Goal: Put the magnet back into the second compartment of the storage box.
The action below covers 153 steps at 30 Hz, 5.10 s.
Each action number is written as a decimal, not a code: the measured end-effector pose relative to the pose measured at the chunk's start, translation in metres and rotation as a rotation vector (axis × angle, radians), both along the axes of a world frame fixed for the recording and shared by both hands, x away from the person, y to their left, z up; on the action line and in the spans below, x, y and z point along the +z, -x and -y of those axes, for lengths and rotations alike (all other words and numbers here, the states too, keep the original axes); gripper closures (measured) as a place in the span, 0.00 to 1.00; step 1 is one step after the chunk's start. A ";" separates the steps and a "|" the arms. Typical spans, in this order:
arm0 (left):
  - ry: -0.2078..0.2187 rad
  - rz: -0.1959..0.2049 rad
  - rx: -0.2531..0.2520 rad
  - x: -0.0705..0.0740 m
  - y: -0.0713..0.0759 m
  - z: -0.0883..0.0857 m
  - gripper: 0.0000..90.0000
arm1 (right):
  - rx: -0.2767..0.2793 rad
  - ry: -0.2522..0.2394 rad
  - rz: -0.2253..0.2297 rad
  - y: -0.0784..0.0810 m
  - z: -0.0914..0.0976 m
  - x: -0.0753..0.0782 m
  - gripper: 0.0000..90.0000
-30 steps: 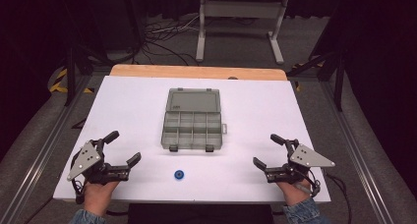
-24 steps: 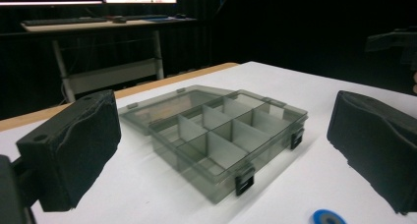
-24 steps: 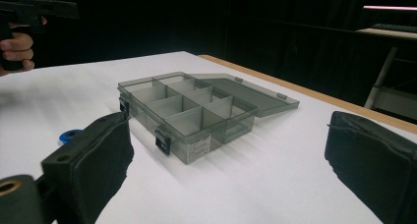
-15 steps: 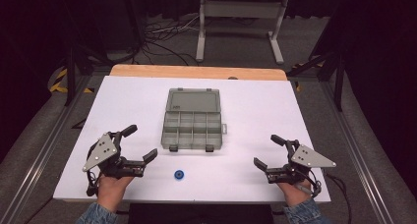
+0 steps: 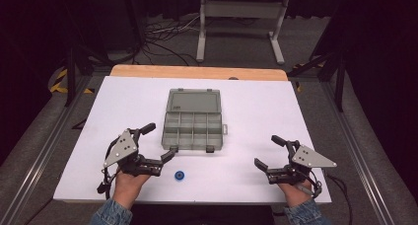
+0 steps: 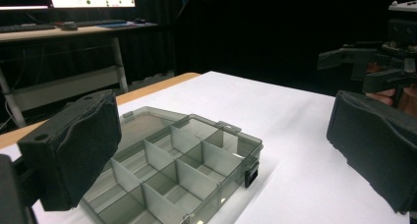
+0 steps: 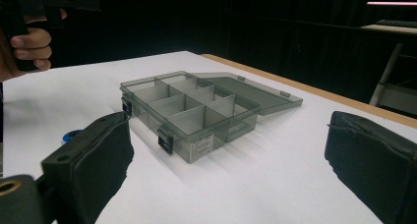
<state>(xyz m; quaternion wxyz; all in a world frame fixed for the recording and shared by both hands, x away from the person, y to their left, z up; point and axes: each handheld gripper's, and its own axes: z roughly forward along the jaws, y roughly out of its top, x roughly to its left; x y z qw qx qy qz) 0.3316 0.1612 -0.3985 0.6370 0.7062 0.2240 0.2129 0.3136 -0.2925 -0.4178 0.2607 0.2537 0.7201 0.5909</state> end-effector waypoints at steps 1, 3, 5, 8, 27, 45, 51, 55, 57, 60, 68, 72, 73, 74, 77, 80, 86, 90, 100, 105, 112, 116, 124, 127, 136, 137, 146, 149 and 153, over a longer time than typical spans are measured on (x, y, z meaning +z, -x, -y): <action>0.003 0.001 -0.003 0.000 0.000 0.002 0.01 | 0.000 0.001 0.000 0.000 0.000 0.000 0.05; 0.008 0.001 -0.013 0.000 0.000 0.005 0.01 | 0.000 0.003 0.000 0.000 0.000 0.000 0.05; 0.012 -0.001 -0.031 0.000 -0.001 0.010 0.01 | 0.002 0.006 -0.003 -0.001 0.000 -0.001 0.05; 0.013 -0.004 -0.041 0.000 -0.002 0.013 0.02 | 0.004 0.008 -0.003 -0.001 -0.001 -0.001 0.05; -0.383 -0.144 -0.108 0.017 -0.004 0.041 0.04 | 0.014 0.007 -0.022 -0.002 -0.001 -0.002 0.05; -0.620 -0.259 -0.115 0.036 -0.009 0.054 0.05 | 0.023 0.015 -0.038 -0.003 -0.001 -0.003 0.05; -0.668 -0.291 -0.116 0.039 -0.011 0.054 0.07 | 0.024 0.018 -0.040 -0.003 -0.001 -0.003 0.05; -0.687 -0.325 -0.122 0.040 -0.013 0.054 0.07 | 0.026 0.017 -0.040 -0.003 -0.002 -0.003 0.05; -0.707 -0.356 -0.129 0.040 -0.015 0.055 0.07 | 0.026 0.016 -0.041 -0.003 -0.002 -0.003 0.05; -0.731 -0.399 -0.135 0.040 -0.017 0.057 0.06 | 0.028 0.016 -0.042 -0.004 -0.002 -0.003 0.05; -0.785 -0.432 -0.139 0.038 -0.018 0.061 0.11 | 0.029 0.016 -0.042 -0.004 -0.001 -0.003 0.05; -0.814 -0.470 -0.142 0.036 -0.019 0.061 0.12 | 0.031 0.016 -0.043 -0.004 -0.002 -0.003 0.05; -0.819 -0.474 -0.141 0.035 -0.020 0.061 0.12 | 0.032 0.015 -0.042 -0.004 -0.002 -0.003 0.05; -0.820 -0.477 -0.141 0.035 -0.019 0.061 0.12 | 0.032 0.015 -0.043 -0.004 -0.001 -0.003 0.05; -0.828 -0.481 -0.143 0.035 -0.019 0.061 0.12 | 0.033 0.015 -0.046 -0.004 -0.002 -0.003 0.05; -0.820 -0.476 -0.151 0.033 -0.019 0.062 0.14 | 0.034 0.015 -0.045 -0.004 -0.001 -0.003 0.05; -0.825 -0.483 -0.177 0.025 -0.019 0.064 0.17 | 0.032 0.013 -0.045 -0.004 -0.001 -0.003 0.05; -0.837 -0.492 -0.197 0.017 -0.018 0.066 0.18 | 0.034 0.006 -0.044 -0.004 0.000 -0.003 0.05; -0.867 -0.523 -0.231 0.001 -0.017 0.072 0.19 | 0.036 0.010 -0.046 -0.004 0.000 -0.003 0.05; -0.874 -0.541 -0.238 -0.004 -0.017 0.074 0.19 | 0.037 0.010 -0.047 -0.004 0.000 -0.003 0.05; -0.893 -0.561 -0.254 -0.013 -0.017 0.076 0.20 | 0.037 0.010 -0.047 -0.004 0.000 -0.003 0.05; -0.904 -0.570 -0.256 -0.017 -0.017 0.076 0.21 | 0.037 0.012 -0.047 -0.004 0.000 -0.003 0.05; -0.926 -0.591 -0.254 -0.026 -0.017 0.078 0.22 | 0.040 0.012 -0.049 -0.004 0.000 -0.003 0.05; -0.938 -0.591 -0.248 -0.028 -0.017 0.079 0.23 | 0.041 0.011 -0.051 -0.004 -0.001 -0.003 0.05; -0.939 -0.598 -0.241 -0.031 -0.020 0.079 0.38 | 0.042 0.013 -0.053 -0.004 -0.001 -0.003 0.05; -0.946 -0.599 -0.245 -0.031 -0.020 0.079 0.40 | 0.042 0.013 -0.053 -0.004 -0.001 -0.003 0.05; -0.962 -0.590 -0.236 -0.032 -0.020 0.079 0.58 | 0.041 0.012 -0.054 -0.004 -0.001 -0.003 0.05; -0.961 -0.596 -0.240 -0.030 -0.019 0.079 0.69 | 0.041 0.012 -0.057 -0.004 -0.001 -0.004 0.05; -0.969 -0.586 -0.238 -0.029 -0.018 0.081 0.69 | 0.042 0.009 -0.059 -0.005 -0.001 -0.004 0.05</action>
